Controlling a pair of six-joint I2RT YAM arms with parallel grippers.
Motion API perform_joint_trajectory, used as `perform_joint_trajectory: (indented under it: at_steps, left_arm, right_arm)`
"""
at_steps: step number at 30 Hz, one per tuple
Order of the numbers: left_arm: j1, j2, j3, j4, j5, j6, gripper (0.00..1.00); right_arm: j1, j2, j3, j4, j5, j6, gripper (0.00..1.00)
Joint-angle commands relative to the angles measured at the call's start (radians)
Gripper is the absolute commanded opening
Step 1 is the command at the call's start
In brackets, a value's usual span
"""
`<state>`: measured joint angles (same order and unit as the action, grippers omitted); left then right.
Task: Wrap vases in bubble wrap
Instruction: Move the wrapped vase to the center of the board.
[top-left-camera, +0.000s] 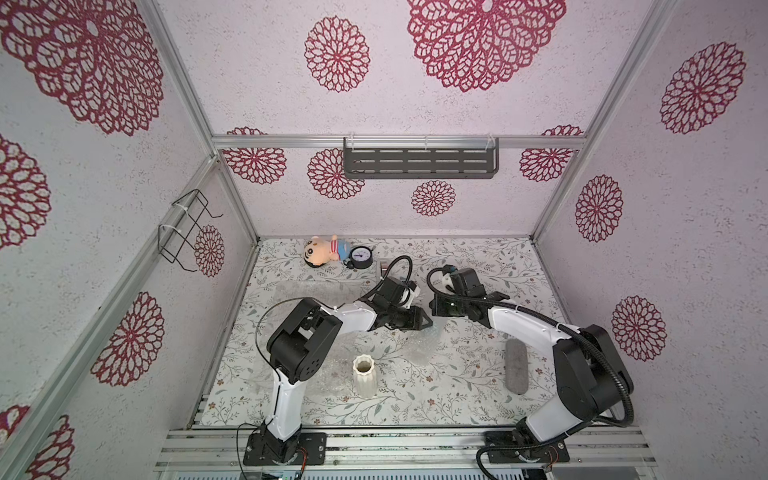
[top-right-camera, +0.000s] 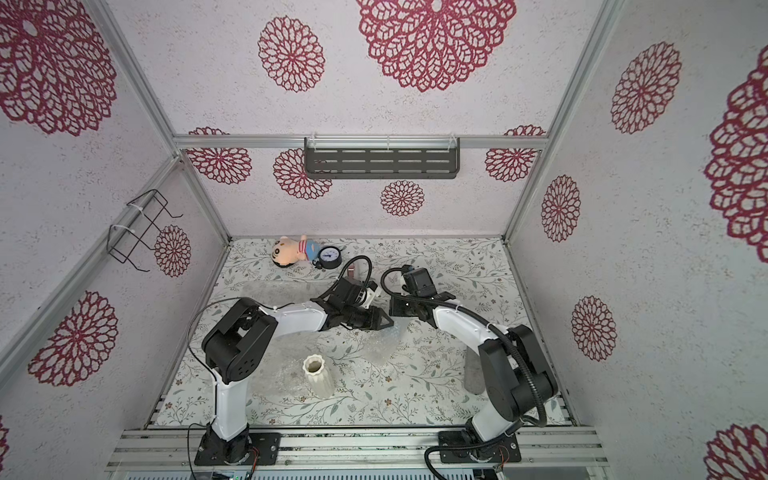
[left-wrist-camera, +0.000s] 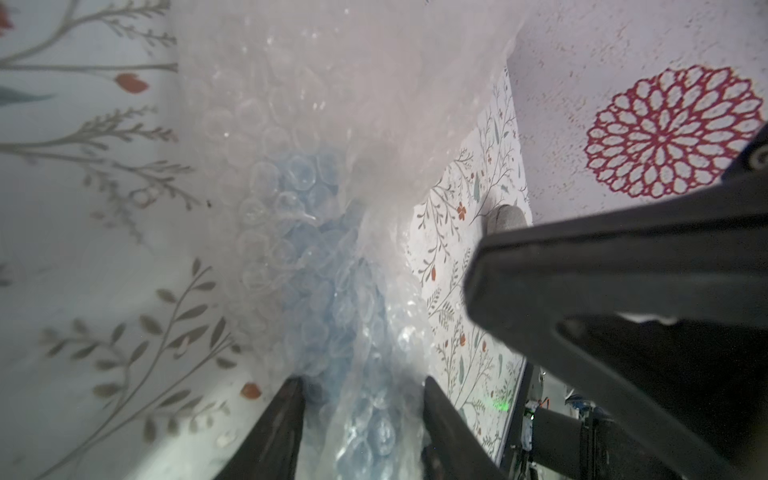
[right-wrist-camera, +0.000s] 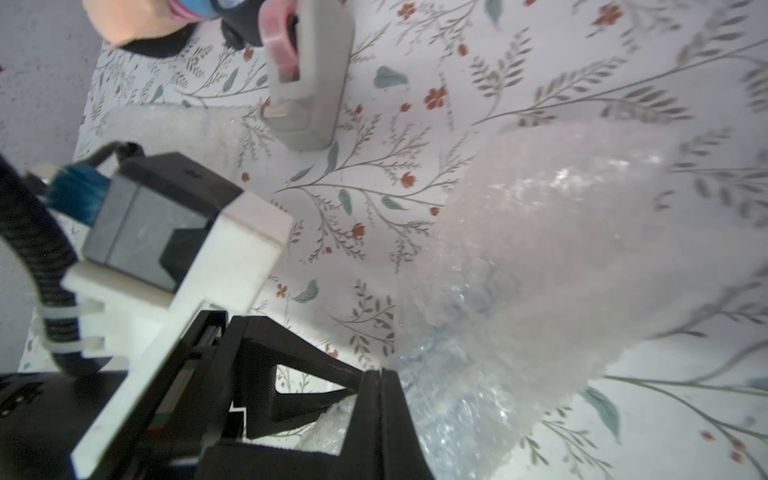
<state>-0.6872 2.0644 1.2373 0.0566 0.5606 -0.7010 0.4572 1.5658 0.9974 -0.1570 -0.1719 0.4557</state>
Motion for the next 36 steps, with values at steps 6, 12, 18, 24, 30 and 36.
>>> perform_joint_trajectory:
  at_steps: [6,12,18,24,30,36]
  left_arm:
    - [-0.083,0.142,0.157,0.081,-0.061,-0.098,0.51]
    - [-0.074,0.099,0.177,0.029,-0.112,-0.037,0.60]
    - [-0.027,0.001,0.198,-0.041,-0.175,0.049,0.75]
    - [-0.002,-0.127,0.195,-0.125,-0.258,0.122,0.87]
    - [0.050,-0.340,0.065,-0.168,-0.387,0.144,0.96]
    - [0.136,-0.589,-0.096,-0.274,-0.527,0.175,0.97]
  right_arm:
    - [-0.101,-0.109,-0.033,-0.044,0.120,0.025,0.05]
    - [-0.108,-0.150,-0.061,-0.015,0.116,-0.019,0.11]
    - [-0.106,-0.244,-0.110,0.036,0.103,-0.049,0.24]
    - [-0.073,-0.319,-0.134,0.077,0.081,-0.098,0.41]
    - [0.062,-0.364,-0.148,0.105,0.100,-0.190,0.55]
    - [0.220,-0.429,-0.309,0.318,0.039,-0.206,0.69]
